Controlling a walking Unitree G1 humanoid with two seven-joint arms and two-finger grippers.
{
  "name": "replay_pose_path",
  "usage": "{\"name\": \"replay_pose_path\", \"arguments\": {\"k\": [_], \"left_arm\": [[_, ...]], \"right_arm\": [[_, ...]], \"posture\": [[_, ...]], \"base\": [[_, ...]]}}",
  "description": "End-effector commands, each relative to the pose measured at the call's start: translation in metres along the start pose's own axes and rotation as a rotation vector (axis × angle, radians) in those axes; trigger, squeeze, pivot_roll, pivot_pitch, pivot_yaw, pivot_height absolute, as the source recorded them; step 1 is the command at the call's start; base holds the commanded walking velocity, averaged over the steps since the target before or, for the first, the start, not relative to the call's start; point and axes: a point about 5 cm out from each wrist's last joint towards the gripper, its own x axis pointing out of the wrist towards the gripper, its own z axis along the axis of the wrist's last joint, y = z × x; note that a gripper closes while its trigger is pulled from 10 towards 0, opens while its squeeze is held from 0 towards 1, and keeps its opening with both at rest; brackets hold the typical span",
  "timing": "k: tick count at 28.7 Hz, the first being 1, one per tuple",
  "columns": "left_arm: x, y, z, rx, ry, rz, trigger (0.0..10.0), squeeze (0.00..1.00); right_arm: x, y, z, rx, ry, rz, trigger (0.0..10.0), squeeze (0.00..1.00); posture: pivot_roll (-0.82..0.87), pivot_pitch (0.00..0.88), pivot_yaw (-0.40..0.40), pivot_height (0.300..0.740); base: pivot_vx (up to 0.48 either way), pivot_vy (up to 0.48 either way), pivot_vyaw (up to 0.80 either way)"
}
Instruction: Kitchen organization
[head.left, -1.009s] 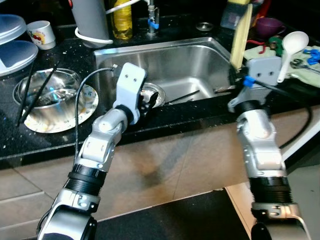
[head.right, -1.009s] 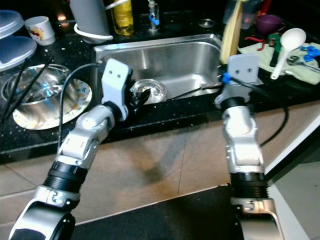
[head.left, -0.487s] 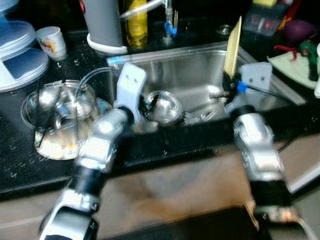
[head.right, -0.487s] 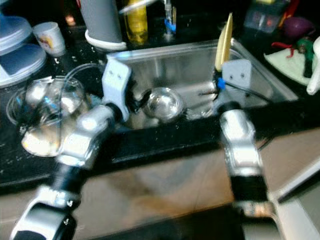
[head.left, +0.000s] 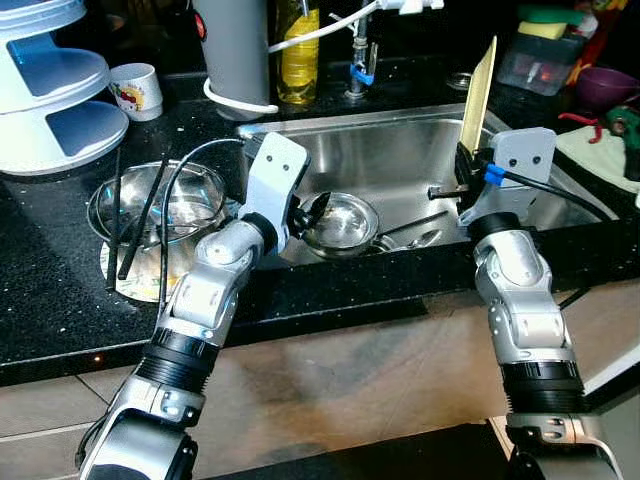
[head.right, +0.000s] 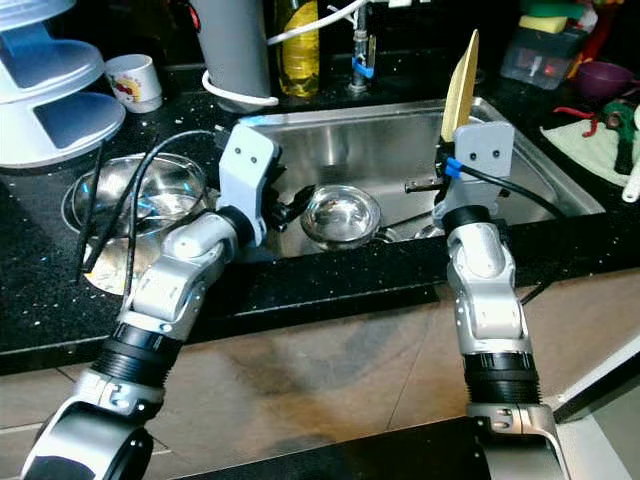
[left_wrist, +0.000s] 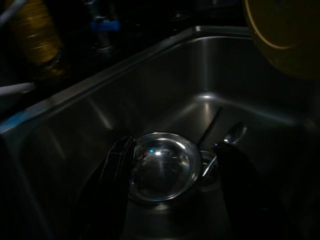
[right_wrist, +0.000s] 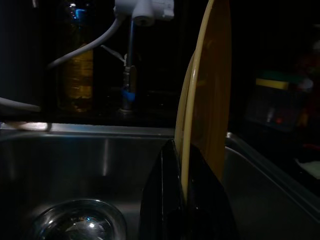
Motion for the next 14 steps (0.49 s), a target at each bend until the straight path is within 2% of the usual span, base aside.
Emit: {"name": "replay_pose_path", "arguments": {"k": [1,10,14], "left_arm": [[-0.0013,-0.0048,-0.0008,0.006,-0.003,-0.023,10.0,0.0],[0.001,-0.0013,-0.0017,0.002,0.012,0.012,10.0,0.0],[0.0011,0.0022,-0.004,0.034,0.03,0.039,10.0,0.0]], "right_arm": [[-0.0001,-0.0022,0.001,0.0,-0.008,-0.005,10.0,0.0],[0.004,-0.0057,0.0032,-0.006,-0.013,-0.007,10.0,0.0],[0.0048,-0.0064,0.0035,-0.01,-0.012,-0.003,10.0,0.0]], "posture": [[-0.1,0.189,0.025,0.74],[-0.1,0.195,0.022,0.74],[-0.1,0.198,0.02,0.74]], "base": [[0.0,0.0,0.0],[0.0,0.0,0.0],[0.0,-0.462,0.0]]}}
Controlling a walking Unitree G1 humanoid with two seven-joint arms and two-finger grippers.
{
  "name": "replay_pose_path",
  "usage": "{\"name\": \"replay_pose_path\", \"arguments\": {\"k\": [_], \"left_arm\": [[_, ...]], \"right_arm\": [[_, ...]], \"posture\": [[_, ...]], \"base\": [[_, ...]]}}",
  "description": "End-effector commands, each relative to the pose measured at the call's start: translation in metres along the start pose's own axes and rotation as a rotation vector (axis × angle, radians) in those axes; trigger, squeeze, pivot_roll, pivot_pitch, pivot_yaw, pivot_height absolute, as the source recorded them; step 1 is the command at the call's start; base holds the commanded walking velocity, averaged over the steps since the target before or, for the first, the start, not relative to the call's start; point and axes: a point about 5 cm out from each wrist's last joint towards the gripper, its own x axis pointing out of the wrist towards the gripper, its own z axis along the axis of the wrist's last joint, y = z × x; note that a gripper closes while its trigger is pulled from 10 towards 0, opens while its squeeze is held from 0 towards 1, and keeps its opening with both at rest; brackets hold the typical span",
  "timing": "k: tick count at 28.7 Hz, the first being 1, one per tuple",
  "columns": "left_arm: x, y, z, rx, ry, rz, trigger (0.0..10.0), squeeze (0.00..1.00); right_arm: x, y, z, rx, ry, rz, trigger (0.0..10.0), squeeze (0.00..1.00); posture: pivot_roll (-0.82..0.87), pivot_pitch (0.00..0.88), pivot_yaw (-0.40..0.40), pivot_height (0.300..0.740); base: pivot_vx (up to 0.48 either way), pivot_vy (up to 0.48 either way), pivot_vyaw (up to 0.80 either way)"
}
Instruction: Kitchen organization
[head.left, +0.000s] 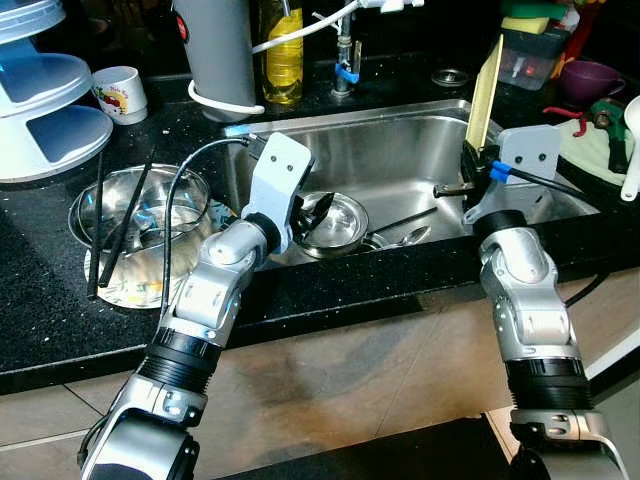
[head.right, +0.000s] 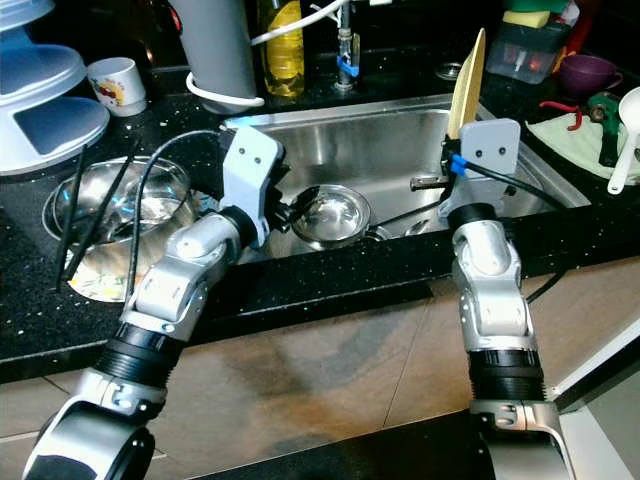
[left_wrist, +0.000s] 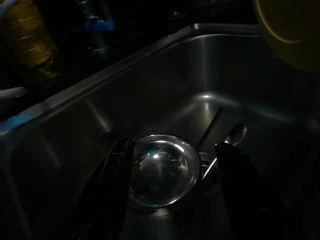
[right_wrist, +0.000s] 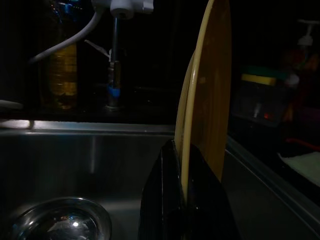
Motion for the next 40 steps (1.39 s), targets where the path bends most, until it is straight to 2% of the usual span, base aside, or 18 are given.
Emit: {"name": "replay_pose_path", "arguments": {"k": [1,5,15,19,25,29,33,34,40], "left_arm": [[0.0,0.002,-0.004,0.01,0.018,0.014,10.0,0.0],[0.0,0.004,-0.003,-0.027,0.011,0.031,10.0,0.0],[0.0,0.005,-0.004,-0.026,0.009,0.038,10.0,0.0],[0.0,0.005,-0.004,-0.012,-0.001,0.024,10.0,0.0],[0.003,0.001,-0.002,0.027,0.001,-0.034,10.0,0.0],[0.003,0.001,-0.001,0.053,0.008,-0.044,10.0,0.0],[0.002,0.002,-0.001,0.079,0.02,-0.05,10.0,0.0],[0.002,0.002,-0.001,0.102,0.025,-0.065,10.0,0.0],[0.001,0.002,-0.001,0.12,0.03,-0.085,10.0,0.0]], "right_arm": [[0.002,-0.001,0.003,-0.002,-0.017,0.004,10.0,0.0],[0.003,-0.001,0.004,-0.003,-0.017,0.007,10.0,0.0],[0.007,0.002,0.006,-0.006,-0.022,0.027,10.0,0.0],[0.015,0.01,0.006,-0.027,-0.007,0.081,10.0,0.0],[0.033,0.012,-0.009,-0.025,0.106,0.153,10.0,0.0],[0.049,0.008,-0.016,0.052,0.193,0.172,10.0,0.0],[0.056,0.01,-0.017,0.07,0.242,0.207,10.0,0.0],[0.06,0.016,-0.02,0.108,0.303,0.264,10.0,0.0],[0.061,0.035,-0.023,0.138,0.383,0.401,10.0,0.0]], "posture": [[-0.1,0.198,0.02,0.74],[-0.1,0.198,0.016,0.74],[-0.11,0.202,0.007,0.74],[-0.11,0.204,0.003,0.74],[-0.11,0.208,-0.002,0.74],[-0.11,0.215,0.0,0.74],[-0.11,0.219,-0.001,0.74],[-0.1,0.223,0.002,0.74],[-0.1,0.223,0.006,0.74]], "base": [[0.0,-0.48,0.0],[0.0,-0.12,0.0],[0.0,0.0,0.0],[0.0,0.0,0.0],[0.0,0.0,0.0],[0.0,0.0,0.0],[0.0,0.0,0.0],[0.0,0.0,0.0],[0.0,0.0,0.0]]}}
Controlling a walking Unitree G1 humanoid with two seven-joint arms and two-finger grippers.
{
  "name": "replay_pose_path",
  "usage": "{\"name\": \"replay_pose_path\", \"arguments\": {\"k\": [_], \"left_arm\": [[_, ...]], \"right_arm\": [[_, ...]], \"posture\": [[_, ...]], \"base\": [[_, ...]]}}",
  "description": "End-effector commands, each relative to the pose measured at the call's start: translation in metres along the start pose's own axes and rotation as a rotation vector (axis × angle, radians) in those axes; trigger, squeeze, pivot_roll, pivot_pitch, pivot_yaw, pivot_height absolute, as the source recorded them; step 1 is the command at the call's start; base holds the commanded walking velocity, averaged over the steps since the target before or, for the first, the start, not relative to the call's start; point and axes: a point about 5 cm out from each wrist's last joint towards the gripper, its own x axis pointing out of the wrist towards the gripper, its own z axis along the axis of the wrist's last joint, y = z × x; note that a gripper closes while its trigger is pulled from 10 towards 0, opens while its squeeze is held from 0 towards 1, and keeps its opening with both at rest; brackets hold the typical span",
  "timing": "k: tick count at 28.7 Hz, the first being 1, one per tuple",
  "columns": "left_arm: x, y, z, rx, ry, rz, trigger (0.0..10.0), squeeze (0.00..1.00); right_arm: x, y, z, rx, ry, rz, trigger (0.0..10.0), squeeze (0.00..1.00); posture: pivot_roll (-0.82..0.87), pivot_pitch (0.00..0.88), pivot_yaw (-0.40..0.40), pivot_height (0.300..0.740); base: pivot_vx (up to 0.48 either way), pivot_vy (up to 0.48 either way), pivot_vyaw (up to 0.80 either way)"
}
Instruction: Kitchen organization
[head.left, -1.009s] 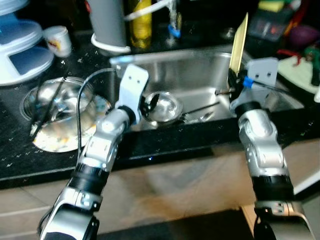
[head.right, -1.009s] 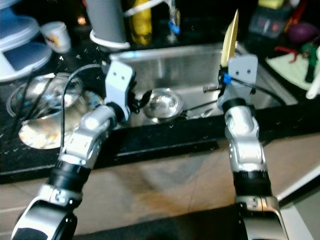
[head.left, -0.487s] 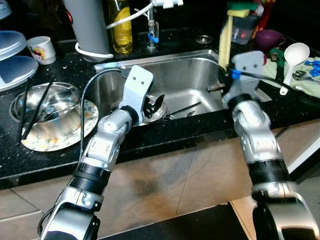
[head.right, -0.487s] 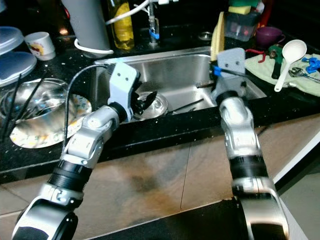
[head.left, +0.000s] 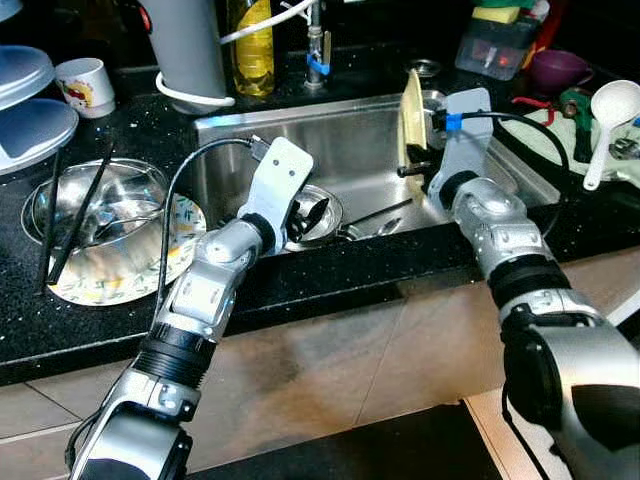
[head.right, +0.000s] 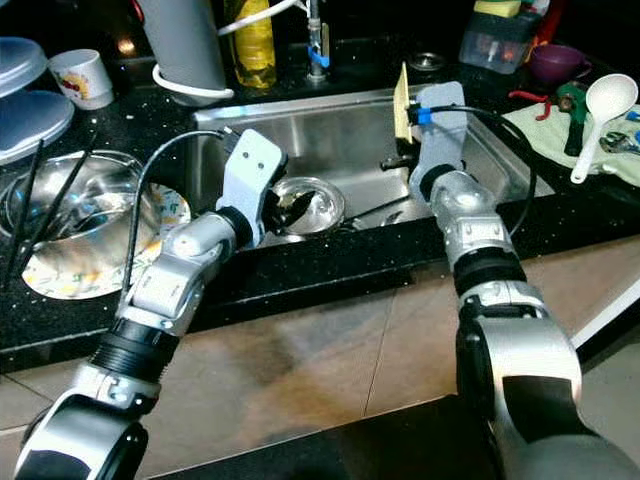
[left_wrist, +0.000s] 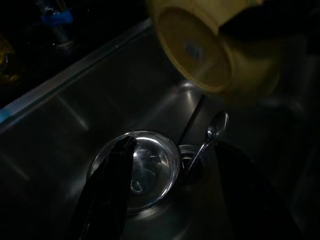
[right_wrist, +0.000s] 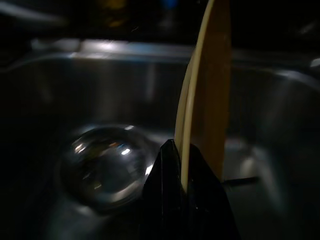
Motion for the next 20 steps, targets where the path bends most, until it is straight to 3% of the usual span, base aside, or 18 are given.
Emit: {"name": "replay_pose_path", "arguments": {"k": [1,11,18,19,20], "left_arm": [[0.0,0.0,0.005,0.033,-0.004,-0.021,10.0,0.0],[0.0,-0.001,0.006,0.039,-0.004,-0.035,10.0,0.0],[0.0,-0.001,0.006,0.041,-0.003,-0.043,10.0,0.0],[0.001,-0.001,0.006,0.042,-0.002,-0.044,10.0,0.0],[0.001,-0.002,0.006,0.042,-0.001,-0.044,10.0,0.0]], "right_arm": [[0.004,0.009,0.0,-0.013,0.041,0.062,10.0,0.0],[0.006,0.021,-0.013,-0.123,0.194,0.185,10.0,0.0],[0.006,0.022,-0.015,-0.172,0.226,0.203,10.0,0.0],[0.006,0.022,-0.016,-0.187,0.235,0.201,10.0,0.73],[0.006,0.022,-0.016,-0.198,0.242,0.203,10.0,1.0]], "posture": [[-0.1,0.223,0.006,0.74],[-0.09,0.219,0.002,0.74],[-0.09,0.218,0.004,0.74],[-0.09,0.218,0.004,0.74],[-0.09,0.218,0.01,0.74]], "base": [[0.0,0.0,0.0],[0.0,0.0,0.0],[0.0,0.0,0.0],[0.0,0.0,0.0],[0.0,0.0,0.0]]}}
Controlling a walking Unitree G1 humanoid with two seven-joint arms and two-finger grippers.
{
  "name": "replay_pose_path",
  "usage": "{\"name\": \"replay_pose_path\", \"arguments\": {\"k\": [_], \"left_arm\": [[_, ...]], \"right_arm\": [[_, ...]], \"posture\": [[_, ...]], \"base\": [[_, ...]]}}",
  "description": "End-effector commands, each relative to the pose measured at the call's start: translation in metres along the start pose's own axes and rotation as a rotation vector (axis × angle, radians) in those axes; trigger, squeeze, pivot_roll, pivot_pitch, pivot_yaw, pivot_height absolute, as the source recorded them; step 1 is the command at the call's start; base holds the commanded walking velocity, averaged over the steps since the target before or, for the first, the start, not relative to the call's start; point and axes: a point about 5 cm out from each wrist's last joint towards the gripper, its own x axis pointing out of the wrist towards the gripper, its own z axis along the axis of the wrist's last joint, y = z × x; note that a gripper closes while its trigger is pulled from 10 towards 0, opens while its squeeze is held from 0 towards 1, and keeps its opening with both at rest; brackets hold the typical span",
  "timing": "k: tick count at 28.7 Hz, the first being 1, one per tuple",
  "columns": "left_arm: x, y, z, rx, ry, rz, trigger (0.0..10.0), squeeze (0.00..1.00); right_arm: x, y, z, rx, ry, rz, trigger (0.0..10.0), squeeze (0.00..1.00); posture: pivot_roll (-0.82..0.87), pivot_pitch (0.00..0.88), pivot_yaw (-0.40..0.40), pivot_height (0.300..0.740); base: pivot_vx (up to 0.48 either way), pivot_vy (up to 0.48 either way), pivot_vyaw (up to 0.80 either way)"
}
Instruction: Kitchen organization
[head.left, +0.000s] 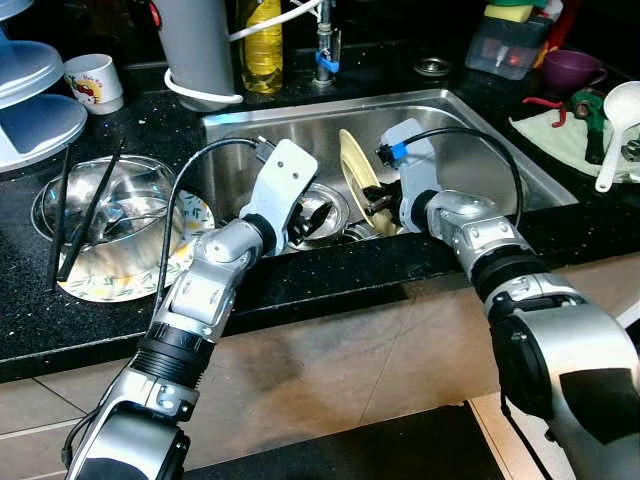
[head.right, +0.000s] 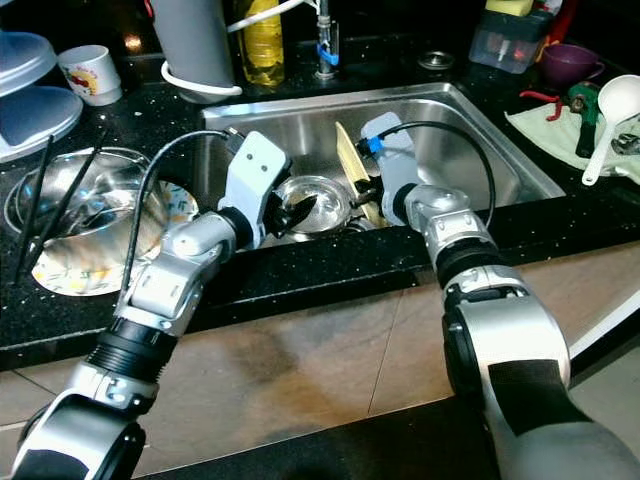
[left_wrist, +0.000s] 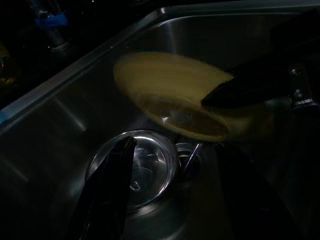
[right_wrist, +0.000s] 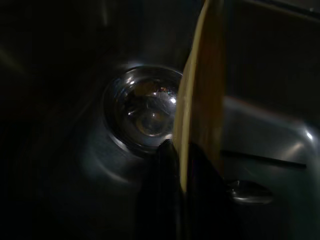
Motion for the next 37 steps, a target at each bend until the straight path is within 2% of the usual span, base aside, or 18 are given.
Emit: {"name": "replay_pose_path", "arguments": {"k": [1,4,5,6,7,12,15,18,21,23,24,25,26,27,29,32,35,37], "left_arm": [[0.001,0.001,0.004,0.03,0.002,-0.011,10.0,0.0],[0.002,0.001,0.004,0.03,0.003,-0.01,10.0,0.0],[0.002,0.001,0.004,0.026,0.002,-0.006,10.0,0.0],[0.002,0.001,0.004,0.026,0.002,-0.006,10.0,0.0],[0.001,0.002,0.005,0.022,0.0,-0.003,10.0,0.0],[0.0,0.004,0.008,-0.013,-0.027,0.017,10.0,0.0],[-0.001,0.004,0.017,-0.074,-0.092,0.013,10.0,0.0],[-0.003,0.003,0.035,-0.159,-0.223,-0.011,10.0,0.0],[-0.005,0.002,0.041,-0.195,-0.265,-0.033,10.0,0.0],[-0.011,-0.006,0.057,-0.276,-0.35,-0.135,10.0,0.0],[-0.011,-0.006,0.057,-0.276,-0.35,-0.135,10.0,0.0],[-0.016,-0.013,0.06,-0.3,-0.36,-0.218,10.0,0.0],[-0.023,-0.019,0.058,-0.269,-0.343,-0.284,10.0,0.0],[-0.023,-0.019,0.058,-0.269,-0.343,-0.284,10.0,0.0],[-0.036,-0.026,0.052,-0.242,-0.321,-0.362,10.0,0.0],[-0.06,-0.029,0.05,-0.312,-0.324,-0.472,10.0,0.0],[-0.074,-0.034,0.042,-0.321,-0.273,-0.549,10.0,0.0],[-0.074,-0.034,0.042,-0.321,-0.273,-0.549,10.0,0.0]], "right_arm": [[0.0,-0.001,0.001,-0.025,0.022,0.004,10.0,1.0],[0.0,-0.001,0.001,-0.043,0.026,-0.001,10.0,1.0],[0.0,-0.002,0.002,-0.045,0.018,-0.009,10.0,0.47],[0.0,-0.002,0.002,-0.045,0.018,-0.009,10.0,0.47],[-0.001,-0.003,0.003,-0.048,0.011,-0.017,10.0,0.0],[-0.006,-0.014,0.015,0.074,-0.14,-0.128,10.0,0.0],[-0.016,-0.027,0.036,0.228,-0.367,-0.199,10.0,0.0],[-0.028,-0.036,0.056,0.374,-0.577,-0.185,10.0,0.0],[-0.031,-0.037,0.059,0.402,-0.624,-0.168,10.0,0.0],[-0.036,-0.03,0.06,0.472,-0.707,-0.061,10.0,0.0],[-0.036,-0.03,0.06,0.472,-0.707,-0.061,10.0,0.0],[-0.04,-0.022,0.057,0.512,-0.735,0.011,10.0,0.0],[-0.044,-0.012,0.047,0.543,-0.742,0.084,10.0,0.0],[-0.044,-0.012,0.047,0.543,-0.742,0.084,10.0,0.0],[-0.056,0.01,0.024,0.566,-0.722,0.205,10.0,0.0],[-0.081,0.031,0.006,0.622,-0.728,0.371,10.0,0.0],[-0.09,0.04,0.002,0.611,-0.723,0.421,10.0,0.0],[-0.09,0.04,0.002,0.611,-0.723,0.421,10.0,0.0]], "posture": [[-0.09,0.218,0.01,0.74],[-0.1,0.217,0.007,0.74],[-0.1,0.217,0.007,0.74],[-0.1,0.217,0.007,0.74],[-0.1,0.217,0.007,0.74],[-0.1,0.213,-0.002,0.74],[-0.1,0.213,-0.002,0.74],[-0.1,0.216,-0.001,0.74],[-0.1,0.218,-0.002,0.74],[-0.09,0.22,-0.004,0.74],[-0.09,0.22,-0.004,0.74],[-0.09,0.22,-0.004,0.74],[-0.09,0.223,-0.009,0.74],[-0.09,0.223,-0.009,0.74],[-0.09,0.226,-0.012,0.74],[-0.09,0.233,-0.014,0.74],[-0.09,0.234,-0.015,0.74],[-0.09,0.234,-0.015,0.74]], "base": [[0.0,0.0,0.0],[0.0,0.0,0.0],[0.0,0.0,0.0],[0.0,0.0,0.0],[0.0,0.0,0.0],[0.0,0.0,0.0],[0.0,0.0,0.0],[0.0,0.0,0.0],[0.0,0.0,0.0],[0.0,0.0,0.0],[0.0,0.0,0.0],[0.0,0.0,0.0],[0.0,0.0,0.0],[0.0,0.0,0.0],[0.0,0.0,0.0],[0.0,0.0,0.0],[0.0,0.0,0.0],[0.0,0.0,0.0]]}}
